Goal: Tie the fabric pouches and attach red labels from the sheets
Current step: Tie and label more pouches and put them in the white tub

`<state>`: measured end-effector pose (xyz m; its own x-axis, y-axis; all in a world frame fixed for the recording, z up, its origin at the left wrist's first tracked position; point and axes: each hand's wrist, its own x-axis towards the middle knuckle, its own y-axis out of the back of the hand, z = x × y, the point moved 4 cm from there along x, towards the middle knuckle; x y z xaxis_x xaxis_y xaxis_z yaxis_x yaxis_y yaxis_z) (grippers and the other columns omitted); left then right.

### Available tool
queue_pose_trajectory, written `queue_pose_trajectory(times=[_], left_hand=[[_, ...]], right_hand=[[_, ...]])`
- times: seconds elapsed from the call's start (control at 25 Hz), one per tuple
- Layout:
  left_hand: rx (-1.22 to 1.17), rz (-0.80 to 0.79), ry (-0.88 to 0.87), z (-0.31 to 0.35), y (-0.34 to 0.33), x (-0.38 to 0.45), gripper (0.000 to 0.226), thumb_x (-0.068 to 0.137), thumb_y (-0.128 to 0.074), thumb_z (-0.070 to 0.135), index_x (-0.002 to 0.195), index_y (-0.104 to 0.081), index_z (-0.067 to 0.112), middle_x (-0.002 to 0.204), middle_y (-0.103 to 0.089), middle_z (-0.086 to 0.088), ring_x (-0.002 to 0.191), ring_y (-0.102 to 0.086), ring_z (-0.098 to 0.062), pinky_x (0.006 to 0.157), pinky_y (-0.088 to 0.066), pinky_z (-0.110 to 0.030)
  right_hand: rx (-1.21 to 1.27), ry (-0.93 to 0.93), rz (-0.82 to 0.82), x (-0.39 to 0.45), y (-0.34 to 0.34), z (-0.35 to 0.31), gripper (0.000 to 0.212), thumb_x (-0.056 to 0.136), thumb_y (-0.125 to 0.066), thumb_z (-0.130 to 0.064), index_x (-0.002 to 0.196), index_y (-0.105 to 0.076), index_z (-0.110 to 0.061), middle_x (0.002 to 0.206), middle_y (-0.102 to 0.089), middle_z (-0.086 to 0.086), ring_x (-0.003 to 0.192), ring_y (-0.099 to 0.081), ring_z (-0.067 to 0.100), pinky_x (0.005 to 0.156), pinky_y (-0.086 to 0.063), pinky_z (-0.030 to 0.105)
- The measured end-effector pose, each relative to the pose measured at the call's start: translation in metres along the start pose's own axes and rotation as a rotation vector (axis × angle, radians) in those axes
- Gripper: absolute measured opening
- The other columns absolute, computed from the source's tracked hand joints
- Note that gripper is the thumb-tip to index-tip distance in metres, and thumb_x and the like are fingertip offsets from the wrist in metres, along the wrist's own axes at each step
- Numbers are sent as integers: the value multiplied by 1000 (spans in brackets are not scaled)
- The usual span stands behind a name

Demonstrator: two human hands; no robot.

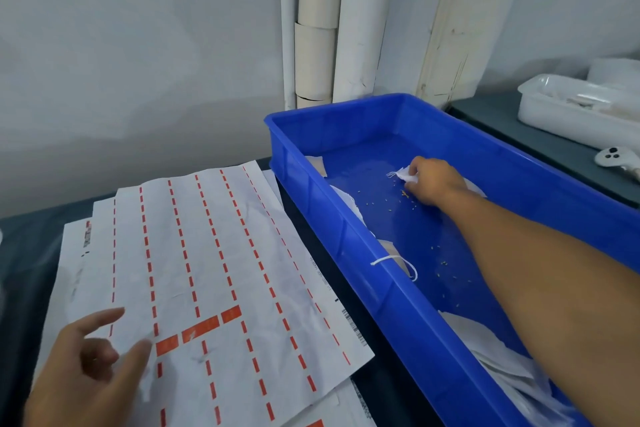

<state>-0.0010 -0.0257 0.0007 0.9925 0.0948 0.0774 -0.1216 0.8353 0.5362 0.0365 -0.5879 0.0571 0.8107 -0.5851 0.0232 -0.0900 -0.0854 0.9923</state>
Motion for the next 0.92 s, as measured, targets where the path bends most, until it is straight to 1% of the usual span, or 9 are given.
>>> queue_pose_trajectory(times=[0.08,0.2,0.24,0.32,0.44,0.6,0.76,0.84,0.92], left_hand=[[6,5,-1,1,3,0,56,70,-89,3,110,-58,26,57,-58,-16,54,-58,-38,44,-47,-17],[12,7,-8,5,4,-5,54,73,-88,6,111,-58,28,63,-58,-16,58,-59,-37,49,-51,-29],[-1,17,-14,6,4,-8,53,74,-88,6,111,-58,29,64,-58,-16,59,-59,-36,52,-51,-32],[-22,24,-13,9,5,-11,51,76,-86,6,111,-58,30,66,-57,-15,61,-58,-36,51,-49,-26],[-32,-11,37,12,3,-10,49,79,-85,12,115,-56,30,71,-60,-14,65,-59,-33,51,-49,-28],[-62,12,55,18,3,-14,46,84,-82,17,118,-55,31,77,-60,-10,69,-59,-28,60,-48,-30],[-82,40,69,23,5,-18,45,85,-80,21,120,-55,34,81,-61,-5,71,-60,-25,57,-50,-29],[-100,55,41,27,8,-21,44,86,-80,22,120,-55,34,83,-62,-2,70,-61,-23,54,-49,-27],[-136,73,-5,31,11,-23,40,87,-78,24,119,-56,35,83,-63,1,68,-62,-22,53,-47,-24]], right_hand=[[21,-12,29,0,3,-1,30,106,-53,-41,113,-63,-13,112,-67,12,95,-61,30,81,-52,41],[100,-64,51,-3,7,4,42,106,-46,-51,107,-63,-13,105,-66,12,94,-61,33,80,-52,44],[144,-85,73,-5,9,7,41,106,-44,-49,107,-63,-13,105,-66,12,93,-60,33,78,-50,44],[209,-106,138,-7,14,9,35,105,-41,-38,105,-63,-10,103,-66,14,89,-58,34,72,-46,42],[300,-102,237,-11,27,1,30,104,-37,-24,106,-62,-9,106,-67,16,93,-57,35,73,-48,42],[574,-71,394,-24,64,-38,27,105,-36,-24,102,-58,-9,100,-64,8,88,-57,26,65,-40,34],[818,164,532,-58,124,-127,22,104,-35,-20,92,-51,-11,76,-50,-7,68,-45,8,56,-33,25],[936,332,512,-83,147,-180,24,105,-39,-21,84,-48,-15,71,-45,-10,63,-41,4,56,-33,21],[1012,473,433,-112,157,-235,30,107,-43,-27,79,-46,-17,70,-45,-9,66,-43,10,61,-35,26]])
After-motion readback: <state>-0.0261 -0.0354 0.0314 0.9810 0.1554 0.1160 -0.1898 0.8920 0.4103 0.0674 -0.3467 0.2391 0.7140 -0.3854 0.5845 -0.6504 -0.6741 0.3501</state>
